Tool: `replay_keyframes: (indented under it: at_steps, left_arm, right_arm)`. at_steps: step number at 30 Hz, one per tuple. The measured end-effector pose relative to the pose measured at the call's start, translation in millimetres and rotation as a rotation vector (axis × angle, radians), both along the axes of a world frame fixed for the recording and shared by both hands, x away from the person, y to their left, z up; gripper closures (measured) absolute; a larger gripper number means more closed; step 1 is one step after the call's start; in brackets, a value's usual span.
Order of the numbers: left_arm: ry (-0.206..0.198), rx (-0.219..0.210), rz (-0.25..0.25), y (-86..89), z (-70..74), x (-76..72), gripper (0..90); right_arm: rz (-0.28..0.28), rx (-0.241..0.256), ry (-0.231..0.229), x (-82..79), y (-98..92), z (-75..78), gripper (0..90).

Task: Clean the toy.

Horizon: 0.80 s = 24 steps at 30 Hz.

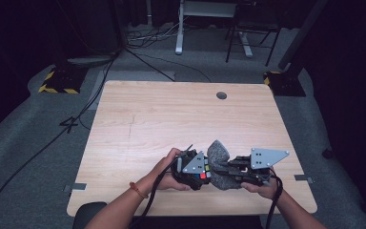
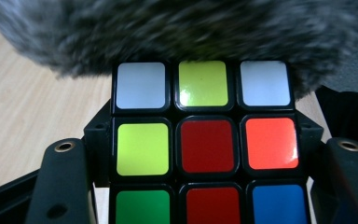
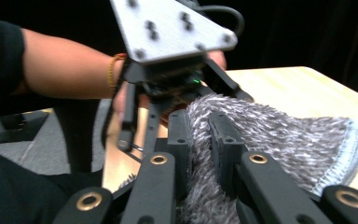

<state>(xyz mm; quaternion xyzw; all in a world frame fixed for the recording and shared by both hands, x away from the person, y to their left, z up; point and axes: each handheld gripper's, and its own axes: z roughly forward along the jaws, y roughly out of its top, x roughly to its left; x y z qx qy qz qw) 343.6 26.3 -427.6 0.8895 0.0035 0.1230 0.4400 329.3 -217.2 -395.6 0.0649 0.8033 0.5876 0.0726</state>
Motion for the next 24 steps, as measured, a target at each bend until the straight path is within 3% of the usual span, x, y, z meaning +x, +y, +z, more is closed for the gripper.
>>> replay_keyframes:
  at_steps: [3,4,8,12,17,24]
  left_arm:
    - [0.007,-0.053,0.021,8.3,7.3,2.8,33.3]
    - [-0.007,-0.062,0.042,11.0,9.9,3.5,33.3]
    - [-0.003,-0.087,0.077,18.7,12.9,8.7,33.3]
    - [0.005,-0.071,0.065,18.1,9.1,9.6,33.3]
    - [0.001,0.001,0.020,3.2,-0.3,4.5,33.2]
    - [0.001,0.068,-0.007,-12.0,-9.2,-0.8,33.0]
  right_arm:
    - [-0.031,-0.022,0.017,6.3,-3.5,-3.9,80.7]
    - [-0.034,-0.035,0.022,7.8,-4.0,-6.3,80.8]
    - [-0.007,-0.046,0.025,7.9,-3.2,-10.6,80.8]
    - [0.029,-0.041,-0.009,-0.1,2.2,-5.8,80.8]
    - [0.054,-0.010,-0.015,-2.8,3.3,-2.5,80.8]
    - [0.084,-0.041,-0.015,-6.2,16.5,-5.9,80.8]
